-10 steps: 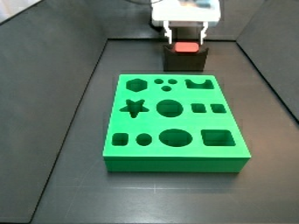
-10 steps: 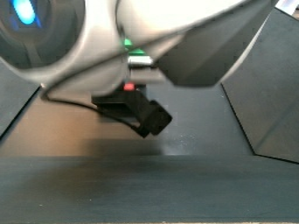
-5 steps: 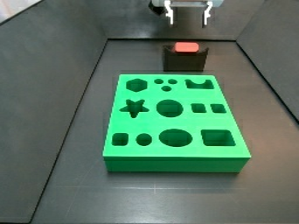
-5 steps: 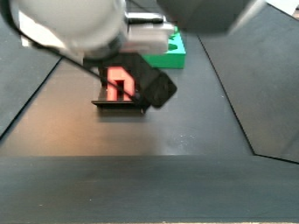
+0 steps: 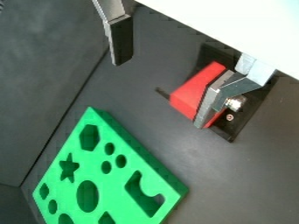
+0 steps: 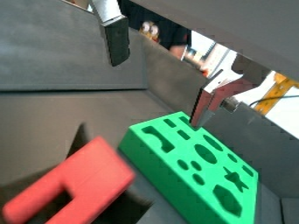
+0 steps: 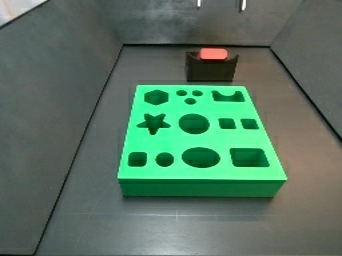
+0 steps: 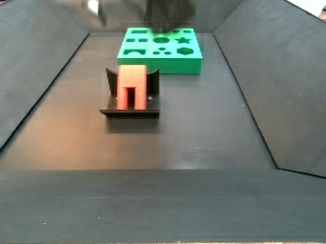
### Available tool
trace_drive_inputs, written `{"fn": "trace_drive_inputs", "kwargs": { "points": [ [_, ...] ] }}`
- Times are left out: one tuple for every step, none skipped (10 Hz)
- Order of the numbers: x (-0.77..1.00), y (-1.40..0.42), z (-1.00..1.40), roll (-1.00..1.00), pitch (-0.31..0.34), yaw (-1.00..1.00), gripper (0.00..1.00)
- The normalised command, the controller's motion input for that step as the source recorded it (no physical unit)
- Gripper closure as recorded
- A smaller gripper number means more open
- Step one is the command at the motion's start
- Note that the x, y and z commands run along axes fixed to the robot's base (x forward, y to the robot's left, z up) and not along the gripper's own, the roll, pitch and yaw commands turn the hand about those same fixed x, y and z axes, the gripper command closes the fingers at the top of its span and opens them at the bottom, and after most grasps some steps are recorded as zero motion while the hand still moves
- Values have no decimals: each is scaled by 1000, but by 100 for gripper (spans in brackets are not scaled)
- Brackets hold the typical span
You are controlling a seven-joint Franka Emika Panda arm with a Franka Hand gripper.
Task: Pick up the square-circle object. Move up. Rotate the square-circle object. Place the square-circle object on the fixture. Regrasp the square-circle object. Move to above the board. Insert the square-circle object.
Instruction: Regrasp the square-circle object.
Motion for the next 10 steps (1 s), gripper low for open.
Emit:
{"fn": "trace_drive_inputs", "kwargs": {
  "points": [
    [-41,-451,353,1000,46,20,0],
    [-16,-179,53,1000,45,20,0],
    [-1,-41,10,1000,46,20,0],
    [-3,-18,34,1000,47,20,0],
    [-4,-40,26,1000,43,20,0],
    [-11,-31,10,1000,39,21,0],
    [-13,-24,12,1000,35,22,0],
    [-6,-22,2,1000,31,23,0],
    [-3,-21,0,1000,29,24,0],
    [-6,-17,1,1000,31,26,0]
  ]
}}
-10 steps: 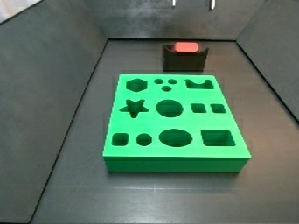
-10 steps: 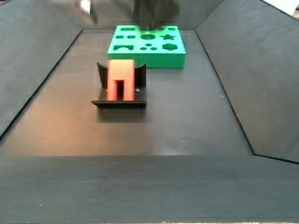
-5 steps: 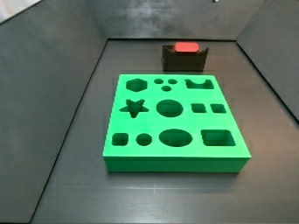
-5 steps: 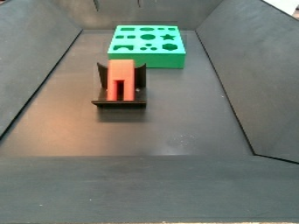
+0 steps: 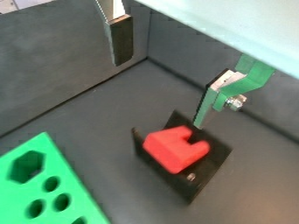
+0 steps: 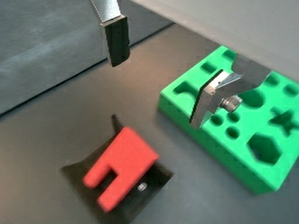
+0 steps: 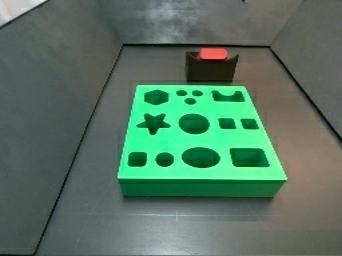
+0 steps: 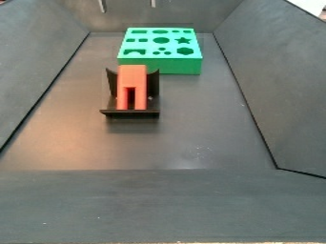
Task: Pick up the square-circle object. Move up. Rotate the square-circle object. Place the square-circle object on the fixture. Regrasp the square-circle object. Move to above the board. Insert the square-circle object.
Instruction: Regrasp the square-circle object.
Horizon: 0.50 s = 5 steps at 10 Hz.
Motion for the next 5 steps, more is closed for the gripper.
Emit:
{"fn": "trace_drive_inputs", "kwargs": {
  "points": [
    [-5,-15,3,1000,33,27,0],
    [3,-19,11,1000,40,29,0],
    [20,-23,8,1000,49,33,0],
    [34,-22,-5,1000,57,36,0],
    [45,-25,-10,1000,62,38,0]
  ]
}}
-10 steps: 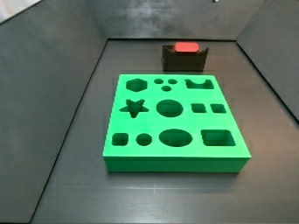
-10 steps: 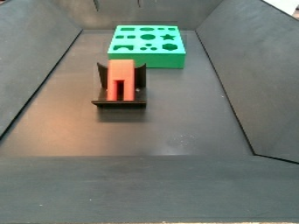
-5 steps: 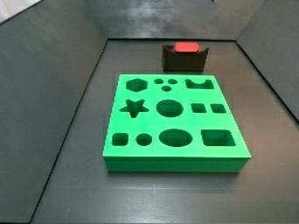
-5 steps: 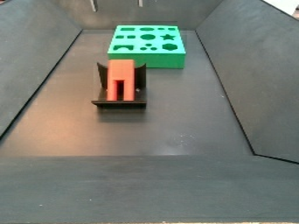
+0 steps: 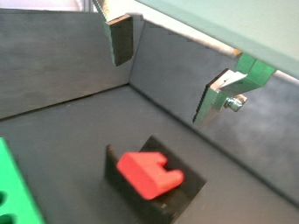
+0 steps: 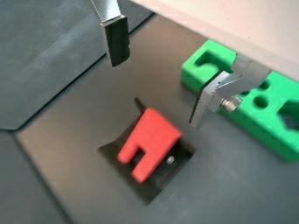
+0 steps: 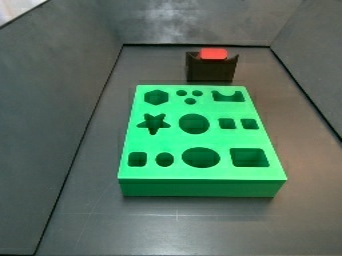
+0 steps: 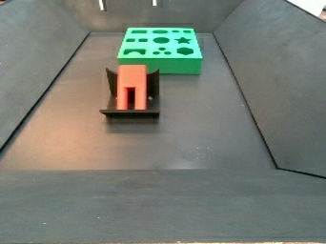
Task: Pick up the square-circle object. Move up. Rotate the square-circle object. Place the square-circle object on the fixture. Regrasp the square-circle object. Move to above the board. Insert the square-circle object.
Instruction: Regrasp the square-circle object.
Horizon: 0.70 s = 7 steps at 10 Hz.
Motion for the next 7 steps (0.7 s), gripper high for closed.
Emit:
{"fn": "trace_drive_inputs", "kwargs": {
  "points": [
    [60,-27,-6,1000,79,45,0],
    [78,-30,-11,1000,101,55,0],
    [95,-31,-18,1000,121,64,0],
    [105,-36,-16,1000,145,79,0],
    [108,-38,-14,1000,171,98,0],
    [110,-42,-19,1000,203,137,0],
    [110,-45,-18,959,219,176,0]
  ]
}}
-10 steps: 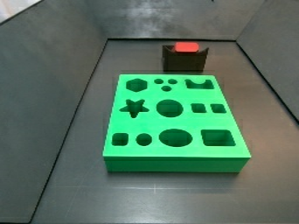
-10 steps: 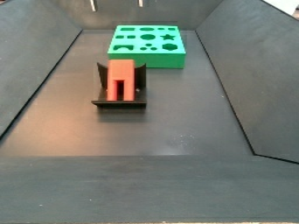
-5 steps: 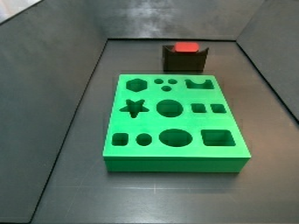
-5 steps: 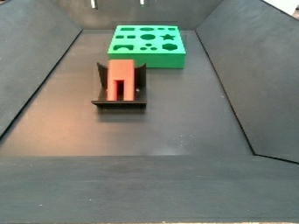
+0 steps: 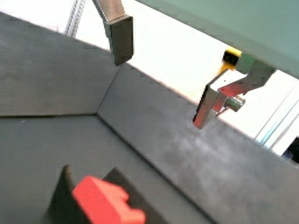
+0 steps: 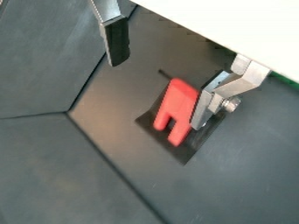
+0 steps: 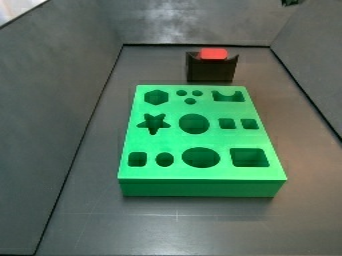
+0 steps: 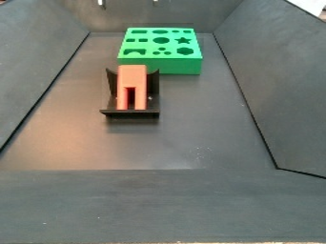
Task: Pick up the square-circle object. Move up. Rotate the square-circle object. Place the square-circle object on the fixture. Regrasp the square-circle object. Move to above the board. Insert the square-circle object.
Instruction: Regrasp the square-circle object.
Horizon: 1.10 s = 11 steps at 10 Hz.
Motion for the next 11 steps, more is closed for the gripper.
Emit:
{"fn": "trace_drive_inputs", "kwargs": {
  "points": [
    [109,-46,-19,836,207,187,0],
    [116,-47,-23,532,161,218,0],
    [117,-48,-23,351,130,230,0],
    [109,-36,-8,230,96,231,0],
    [101,-33,-5,189,67,225,0],
    [86,-43,-15,161,21,209,0],
    [37,69,-1000,187,-56,288,0],
    [41,69,-1000,186,-67,246,0],
    [55,59,-1000,172,-113,176,0],
    [63,54,-1000,143,-130,128,0],
    [68,53,-1000,123,-135,97,0]
  ]
}}
